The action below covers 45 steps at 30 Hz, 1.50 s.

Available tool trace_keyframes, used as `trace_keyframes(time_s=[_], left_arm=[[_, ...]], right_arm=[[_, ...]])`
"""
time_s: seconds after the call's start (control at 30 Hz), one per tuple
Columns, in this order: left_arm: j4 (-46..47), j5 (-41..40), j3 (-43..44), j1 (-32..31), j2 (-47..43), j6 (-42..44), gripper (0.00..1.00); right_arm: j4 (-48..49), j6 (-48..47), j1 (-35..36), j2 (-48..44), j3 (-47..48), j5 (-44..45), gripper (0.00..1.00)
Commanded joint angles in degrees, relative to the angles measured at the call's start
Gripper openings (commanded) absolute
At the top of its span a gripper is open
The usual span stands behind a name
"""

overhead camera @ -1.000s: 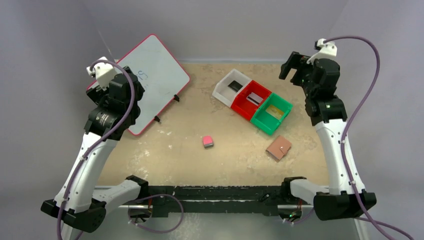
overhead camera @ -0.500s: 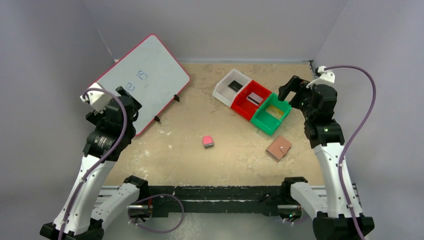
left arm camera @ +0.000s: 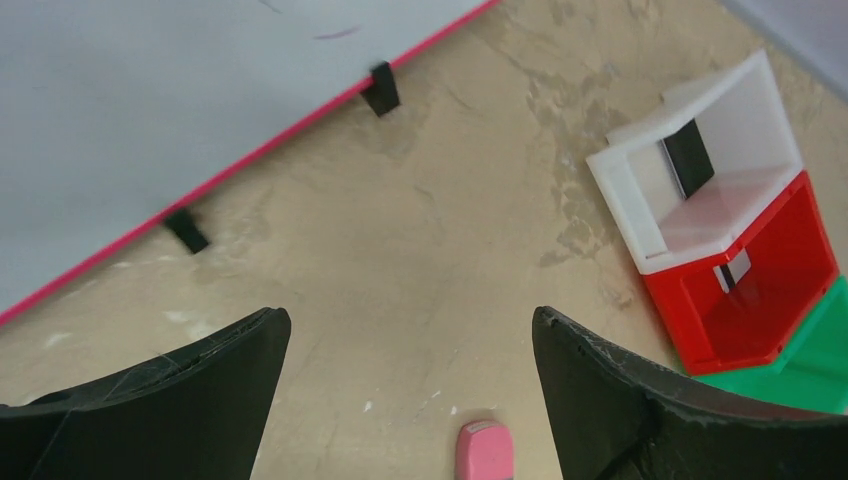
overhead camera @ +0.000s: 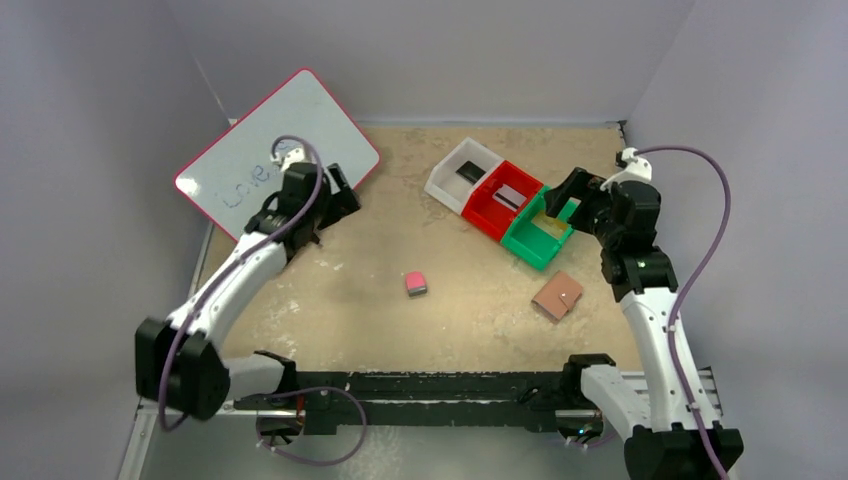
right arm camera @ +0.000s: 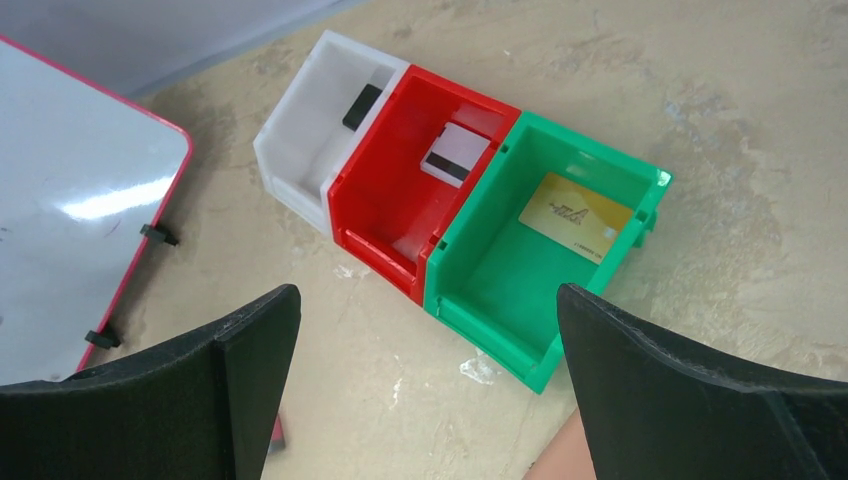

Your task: Take the credit cards out of the card holder

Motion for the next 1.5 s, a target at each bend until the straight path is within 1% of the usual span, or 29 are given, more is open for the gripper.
trace_keyframes(time_s=[0.0, 0.1, 0.2, 0.47, 0.6, 0.67, 0.73, 0.8, 0.93, 1.07, 1.13, 1.27, 1.37, 1.43, 1.47], left_arm=[[9.8, 11.9, 7.6, -0.5, 13.6, 3.6, 0.92], [11.7, 14.9, 12.9, -0.6, 24.1, 4.4, 0.92], [13.0, 17.7, 18.6, -1.0, 32.7, 6.2, 0.92], [12.3, 16.1, 32.4, -1.2, 49.9, 7.3, 0.91], [8.1, 10.4, 40.7, -1.2, 57.0, 7.9, 0.91], [5.9, 5.8, 43.9, -1.0, 59.2, 8.8, 0.91], [4.5, 2.4, 46.1, -0.1, 61.1, 9.4, 0.91], [4.1, 1.0, 48.0, 1.4, 63.1, 9.7, 0.91], [4.0, 1.9, 50.7, 4.9, 66.3, 9.2, 0.91], [4.8, -0.1, 52.0, 7.1, 67.2, 9.7, 0.92], [4.2, -2.5, 52.5, 8.0, 66.9, 9.4, 0.92], [3.5, -6.1, 51.5, 9.5, 65.0, 8.5, 0.92], [2.8, -8.0, 50.6, 9.7, 63.4, 8.7, 0.93], [3.5, -6.2, 49.3, 9.6, 61.6, 9.1, 0.93], [4.6, -4.6, 47.9, 9.5, 60.2, 9.2, 0.93]], right_arm=[[3.0, 0.6, -0.4, 1.1, 0.3, -3.1, 1.00], [3.5, 0.6, -0.5, 2.0, 0.6, -4.4, 1.00], [3.7, 0.4, -0.6, 2.9, 1.2, -5.3, 1.00], [6.5, 1.4, -0.7, 4.6, -1.2, -7.1, 1.00], [6.5, 1.5, -0.6, 6.8, -0.9, -8.1, 1.00], [6.0, 0.9, -0.6, 7.7, -0.5, -7.3, 1.00], [5.2, 0.1, -0.6, 8.6, -0.1, -6.3, 1.00], [4.5, -0.7, -0.7, 9.5, 0.2, -5.5, 1.00], [3.5, -2.0, -0.7, 10.5, 0.4, -4.5, 1.00], [3.4, -3.2, -0.6, 11.3, 0.8, -5.7, 1.00], [3.6, -4.4, -0.7, 11.7, 1.0, -8.6, 1.00], [5.8, -9.3, -0.6, 11.4, 0.3, -17.9, 1.00], [8.8, -8.3, -0.6, 11.2, -1.9, -28.2, 1.00], [9.8, -7.4, -0.2, 11.4, -3.3, -32.3, 1.00], [9.8, -7.1, 0.4, 11.6, -3.9, -32.7, 0.99]])
